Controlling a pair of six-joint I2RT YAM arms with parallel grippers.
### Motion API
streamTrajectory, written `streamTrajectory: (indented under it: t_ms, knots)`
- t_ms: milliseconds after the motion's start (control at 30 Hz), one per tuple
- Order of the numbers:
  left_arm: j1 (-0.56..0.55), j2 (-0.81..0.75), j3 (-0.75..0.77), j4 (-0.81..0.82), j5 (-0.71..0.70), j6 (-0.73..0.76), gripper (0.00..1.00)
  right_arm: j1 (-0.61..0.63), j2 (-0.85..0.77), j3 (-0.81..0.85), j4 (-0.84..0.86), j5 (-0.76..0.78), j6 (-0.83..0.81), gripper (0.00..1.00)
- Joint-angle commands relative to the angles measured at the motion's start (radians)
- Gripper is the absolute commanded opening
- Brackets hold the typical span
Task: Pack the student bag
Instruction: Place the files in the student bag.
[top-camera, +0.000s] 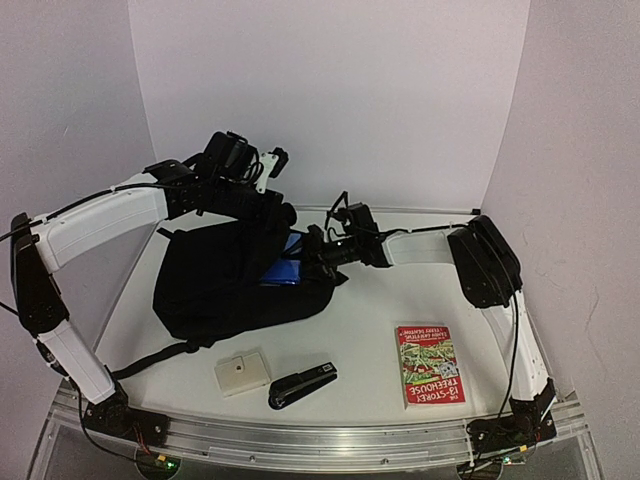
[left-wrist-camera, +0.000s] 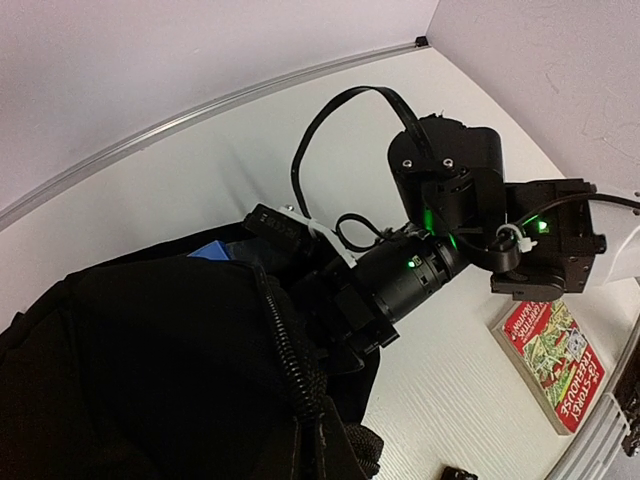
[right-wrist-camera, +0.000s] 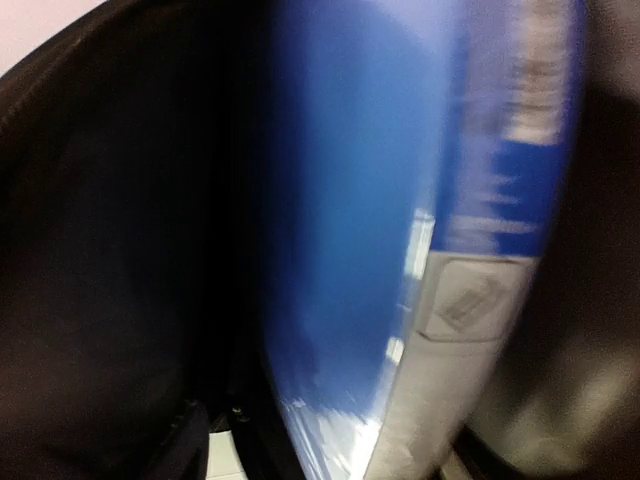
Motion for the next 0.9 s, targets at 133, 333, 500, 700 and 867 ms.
streamTrajectory:
  t_ms: [133, 333, 500, 700, 867]
  knots:
    - [-0.003, -0.008, 0.051, 0.062, 0.036, 0.008, 0.00, -0.035, -0.171, -0.076, -0.298, 0.224, -0.252, 0.70]
    - [-0.003, -0.008, 0.037, 0.068, 0.038, 0.006, 0.00, -0.033, -0.178, -0.066, -0.315, 0.257, -0.304, 0.48]
    - [-0.002, -0.008, 0.035, 0.069, 0.034, 0.009, 0.00, -0.022, -0.096, 0.015, -0.313, 0.233, -0.267, 0.38]
    - [-0.001, 0.000, 0.033, 0.075, 0.032, 0.013, 0.00, 0.011, 0.017, 0.149, -0.304, 0.188, -0.231, 0.31]
    - [-0.002, 0.013, 0.034, 0.078, 0.036, 0.007, 0.00, 0.039, 0.092, 0.229, -0.275, 0.137, -0.178, 0.24]
